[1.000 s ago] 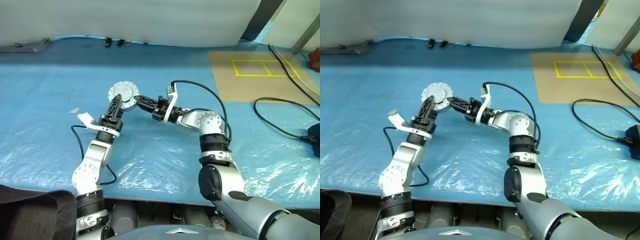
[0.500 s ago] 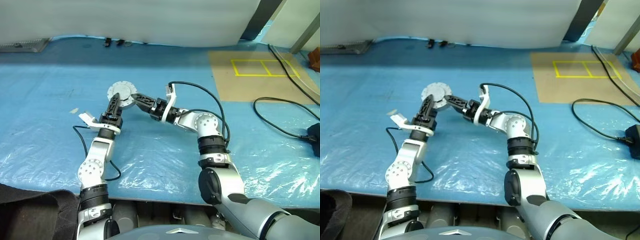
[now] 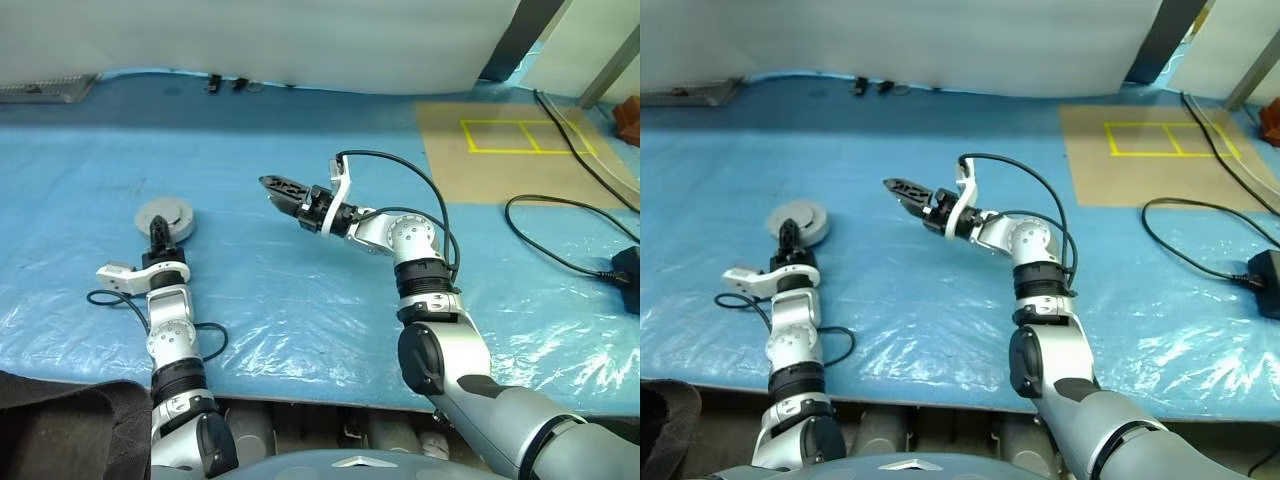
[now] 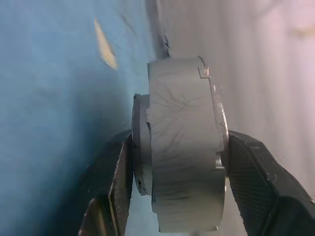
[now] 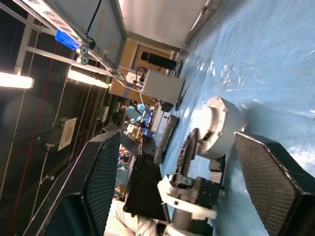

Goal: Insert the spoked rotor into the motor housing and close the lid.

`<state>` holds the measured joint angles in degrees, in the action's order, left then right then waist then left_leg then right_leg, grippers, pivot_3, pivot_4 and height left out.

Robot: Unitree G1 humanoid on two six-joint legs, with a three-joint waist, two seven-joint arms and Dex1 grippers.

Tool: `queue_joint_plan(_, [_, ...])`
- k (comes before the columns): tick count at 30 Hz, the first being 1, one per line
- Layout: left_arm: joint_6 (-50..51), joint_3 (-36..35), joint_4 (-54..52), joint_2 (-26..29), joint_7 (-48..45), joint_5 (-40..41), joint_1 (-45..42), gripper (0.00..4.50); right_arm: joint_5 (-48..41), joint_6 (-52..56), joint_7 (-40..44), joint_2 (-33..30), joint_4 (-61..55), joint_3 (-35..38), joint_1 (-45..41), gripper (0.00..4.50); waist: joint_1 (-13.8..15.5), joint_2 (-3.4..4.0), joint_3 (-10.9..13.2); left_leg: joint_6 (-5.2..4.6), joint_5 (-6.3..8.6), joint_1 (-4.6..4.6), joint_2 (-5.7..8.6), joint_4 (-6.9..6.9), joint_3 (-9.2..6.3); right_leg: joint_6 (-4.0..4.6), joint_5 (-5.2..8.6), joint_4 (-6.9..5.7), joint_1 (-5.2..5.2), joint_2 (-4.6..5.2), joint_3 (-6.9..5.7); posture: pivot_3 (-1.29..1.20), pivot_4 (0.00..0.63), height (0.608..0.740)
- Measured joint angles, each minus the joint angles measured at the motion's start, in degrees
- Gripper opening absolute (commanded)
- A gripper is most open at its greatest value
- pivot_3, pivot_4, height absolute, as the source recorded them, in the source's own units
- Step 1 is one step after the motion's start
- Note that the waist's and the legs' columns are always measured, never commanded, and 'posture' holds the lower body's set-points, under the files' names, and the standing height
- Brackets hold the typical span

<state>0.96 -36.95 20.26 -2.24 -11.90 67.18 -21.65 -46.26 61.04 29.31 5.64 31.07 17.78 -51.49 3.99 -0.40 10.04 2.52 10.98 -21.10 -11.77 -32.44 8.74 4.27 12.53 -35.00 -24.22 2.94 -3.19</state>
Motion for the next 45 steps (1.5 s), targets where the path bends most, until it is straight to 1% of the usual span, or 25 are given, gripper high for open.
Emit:
queue_joint_plan(5, [-2.1,-2.5,6.8,3.5,-1.7,-1.5,-3.7,2.43,-1.0,1.8,0.6,0.8,-2.6,-1.0,0.1,3.84,0.2,-0.03,0.0,0.08,0.05,0.01,-0.01,-0.10,-0.01,0.00,0.00,-0.12,0.00,0.04,-0.02,0.00,0.150,0.740])
queue_joint_plan(13, [-5.0,-4.6,12.8,5.2,-2.6,-3.8,-7.2,2.43,-1.0,2.0,0.6,0.8,-3.6,-1.5,0.5,3.84,0.2,-0.03,0.0,0.10,0.06,0.11,-0.02,-0.35,-0.03,0.02,0.01,-0.51,0.01,0.06,0.00,0.00,0.150,0.740])
queue_joint_plan(15, [-5.7,-5.3,13.4,5.3,-2.5,-4.1,-7.7,3.10,-1.0,1.8,0.6,0.8,-3.9,-1.5,0.5,3.86,0.1,-0.03,0.0,0.10,0.06,0.12,-0.02,-0.38,-0.03,0.03,0.00,-0.53,0.02,0.06,0.01,0.00,0.150,0.740])
queue_joint_plan(18, [-7.7,-6.3,13.4,5.5,-2.4,-4.4,-8.7,3.94,-0.9,1.3,0.6,0.5,-3.9,-1.6,0.5,3.86,0.1,-0.03,0.0,0.10,0.06,0.13,-0.02,-0.39,-0.03,0.03,0.00,-0.54,0.02,0.06,0.03,0.00,0.150,0.740])
queue_joint_plan(19, [-8.3,-6.7,13.4,5.8,-2.0,-4.4,-9.0,4.31,-0.9,1.1,0.6,0.4,-3.9,-1.6,0.5,3.86,0.1,-0.03,0.0,0.10,0.06,0.13,-0.02,-0.38,-0.03,0.03,0.00,-0.54,0.03,0.06,0.03,0.00,0.150,0.740])
queue_joint_plan(20, [-9.0,-7.0,13.2,5.8,-1.7,-4.5,-9.2,4.48,-0.9,1.0,0.6,0.3,-3.9,-1.7,0.5,3.86,0.1,-0.02,0.0,0.10,0.06,0.13,-0.02,-0.38,-0.03,0.03,0.00,-0.54,0.03,0.08,0.04,0.00,0.150,0.740])
queue_joint_plan(23, [-10.6,-7.6,12.9,5.8,0.2,-5.2,-9.5,4.48,-0.9,0.7,0.7,0.0,-3.9,-1.9,0.5,3.86,0.0,-0.01,0.0,0.10,0.06,0.13,-0.01,-0.38,-0.03,0.03,0.00,-0.54,0.03,0.08,0.06,0.00,0.150,0.740])
queue_joint_plan(29, [-15.3,-7.6,10.0,4.4,5.0,-9.4,-8.1,4.48,-0.9,0.6,1.3,-0.4,-3.9,-2.8,0.5,3.86,-0.2,-0.01,0.0,0.11,0.07,0.12,-0.02,-0.33,-0.03,0.03,0.00,-0.50,0.02,0.08,0.06,0.00,0.150,0.740])
queue_joint_plan(31, [-17.6,-7.5,8.8,4.2,7.3,-12.2,-7.0,4.48,-0.8,0.5,1.4,-0.4,-3.9,-3.2,0.5,3.86,-0.2,-0.01,0.0,0.12,0.07,0.12,-0.02,-0.32,-0.04,0.03,0.01,-0.49,0.02,0.08,0.06,0.00,0.150,0.740])
queue_joint_plan(33, [-20.0,-6.6,8.1,4.6,10.9,-16.7,-5.6,4.48,-0.6,0.2,1.5,-0.5,-3.9,-3.8,0.5,3.86,-0.1,-0.01,0.0,0.11,0.07,0.14,-0.02,-0.32,-0.05,0.02,0.00,-0.47,0.02,0.08,0.06,0.00,0.150,0.740])
queue_joint_plan(35, [-20.8,-5.2,7.9,5.4,13.6,-21.2,-4.2,4.48,-0.1,-0.4,1.5,-0.7,-4.0,-4.3,0.5,3.86,-0.1,-0.01,0.0,0.11,0.07,0.14,-0.02,-0.33,-0.06,0.01,0.00,-0.46,0.02,0.09,0.06,0.00,0.150,0.740])
queue_joint_plan(37, [-21.0,-4.0,7.1,5.7,14.5,-24.0,-2.8,4.48,1.0,-1.2,1.6,-1.0,-4.5,-5.3,0.8,3.86,0.0,-0.02,0.0,0.11,0.07,0.12,-0.01,-0.33,-0.07,0.00,0.00,-0.44,0.02,0.10,0.05,0.00,0.150,0.740])
queue_joint_plan(39, [-20.9,-1.8,4.8,5.7,12.8,-25.8,-0.7,4.48,3.5,-3.9,2.0,-2.0,-6.6,-7.9,2.0,3.86,0.1,-0.14,0.0,0.11,0.07,0.08,-0.01,-0.33,-0.10,0.00,0.00,-0.42,0.02,0.11,0.03,0.00,0.150,0.740])
queue_joint_plan(42, [-19.3,3.4,-1.9,6.8,5.6,-26.8,2.6,4.48,8.4,-9.5,2.4,-3.5,-10.1,-12.4,4.9,3.86,0.4,-0.34,0.0,0.12,0.07,0.02,-0.01,-0.33,-0.13,0.00,0.00,-0.40,0.01,0.12,-0.04,0.00,0.150,0.740])
queue_joint_plan(45, [-15.8,9.7,-8.8,10.2,-1.7,-28.2,5.5,4.48,12.3,-14.6,3.8,-5.1,-14.6,-16.2,8.6,3.86,0.4,-0.34,0.0,0.12,0.07,0.03,0.01,-0.33,-0.12,0.01,0.00,-0.41,0.01,0.15,-0.03,0.00,0.150,0.740])
